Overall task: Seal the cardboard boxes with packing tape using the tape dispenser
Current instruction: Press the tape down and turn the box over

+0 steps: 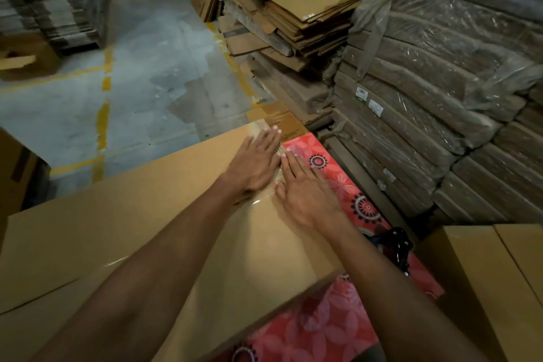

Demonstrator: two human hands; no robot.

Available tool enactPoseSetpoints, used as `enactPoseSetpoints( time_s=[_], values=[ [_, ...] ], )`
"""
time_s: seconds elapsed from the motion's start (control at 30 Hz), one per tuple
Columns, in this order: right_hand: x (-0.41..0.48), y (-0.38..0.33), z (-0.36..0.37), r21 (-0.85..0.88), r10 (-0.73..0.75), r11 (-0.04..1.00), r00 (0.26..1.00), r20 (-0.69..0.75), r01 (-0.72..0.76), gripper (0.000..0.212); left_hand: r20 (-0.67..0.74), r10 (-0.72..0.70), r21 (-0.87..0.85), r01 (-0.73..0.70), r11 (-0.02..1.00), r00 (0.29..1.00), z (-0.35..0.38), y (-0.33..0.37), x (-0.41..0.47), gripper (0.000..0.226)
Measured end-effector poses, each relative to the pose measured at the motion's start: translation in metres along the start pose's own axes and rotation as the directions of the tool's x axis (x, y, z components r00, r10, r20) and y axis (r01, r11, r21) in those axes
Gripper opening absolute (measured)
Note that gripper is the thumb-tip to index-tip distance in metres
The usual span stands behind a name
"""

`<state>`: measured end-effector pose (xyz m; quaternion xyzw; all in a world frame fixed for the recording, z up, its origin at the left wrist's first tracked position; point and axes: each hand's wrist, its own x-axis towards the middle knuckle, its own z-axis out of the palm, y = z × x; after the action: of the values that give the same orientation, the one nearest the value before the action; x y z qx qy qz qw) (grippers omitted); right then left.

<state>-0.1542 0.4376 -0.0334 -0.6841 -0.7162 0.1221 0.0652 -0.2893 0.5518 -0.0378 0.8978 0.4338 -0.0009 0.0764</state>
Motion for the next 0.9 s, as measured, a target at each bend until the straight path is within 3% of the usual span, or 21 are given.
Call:
enactPoseSetpoints(
  time_s=[0.17, 0.27, 0.4, 0.5, 0.57, 0.7, 0.8, 0.9],
  values=[
    [-0.013, 0.002, 0.0, -0.036, -0.027, 0.999, 1.0, -0.007, 0.027, 0.064, -0.013, -0.013, 0.029, 0.014, 0.999, 1.0, 0.008, 0.008, -0.027, 0.059],
    [-0.063, 0.007, 0.001, -0.012, 0.001, 1.0, 1.0, -0.003, -0.001, 0.065, 0.014, -0.031, 0.029, 0.03, 0.999, 0.999, 0.006, 0.012, -0.027, 0.06],
    [-0.117, 0.015, 0.012, -0.021, 0.055, 0.998, 0.994, -0.093, -0.057, 0.065, 0.06, -0.103, 0.05, 0.1, 0.994, 0.993, -0.007, 0.026, -0.025, 0.061],
    [-0.114, 0.016, 0.015, -0.007, 0.046, 0.999, 0.991, -0.129, -0.048, 0.066, 0.004, -0.01, 0.11, 0.009, 0.994, 1.0, -0.004, 0.061, -0.041, 0.063],
    [-0.112, 0.017, 0.016, -0.017, 0.029, 0.999, 0.989, -0.143, -0.032, 0.067, -0.019, 0.05, 0.062, -0.049, 0.997, 0.999, 0.012, 0.082, -0.062, 0.062],
    [-0.118, 0.017, 0.024, -0.042, 0.048, 0.997, 0.973, -0.226, -0.059, 0.067, -0.03, 0.0, -0.051, -0.001, 0.999, 1.0, 0.021, 0.083, -0.072, 0.061],
    [-0.143, 0.01, 0.04, 0.048, 0.141, 0.99, 0.918, -0.37, -0.133, 0.062, -0.008, 0.005, -0.034, -0.005, 0.999, 1.0, 0.018, 0.081, -0.067, 0.062],
    [-0.174, -0.009, 0.06, 0.317, 0.303, 0.933, 0.848, -0.434, -0.171, 0.061, 0.02, 0.007, -0.034, -0.006, 0.999, 1.0, 0.013, 0.082, -0.071, 0.064]
  ],
)
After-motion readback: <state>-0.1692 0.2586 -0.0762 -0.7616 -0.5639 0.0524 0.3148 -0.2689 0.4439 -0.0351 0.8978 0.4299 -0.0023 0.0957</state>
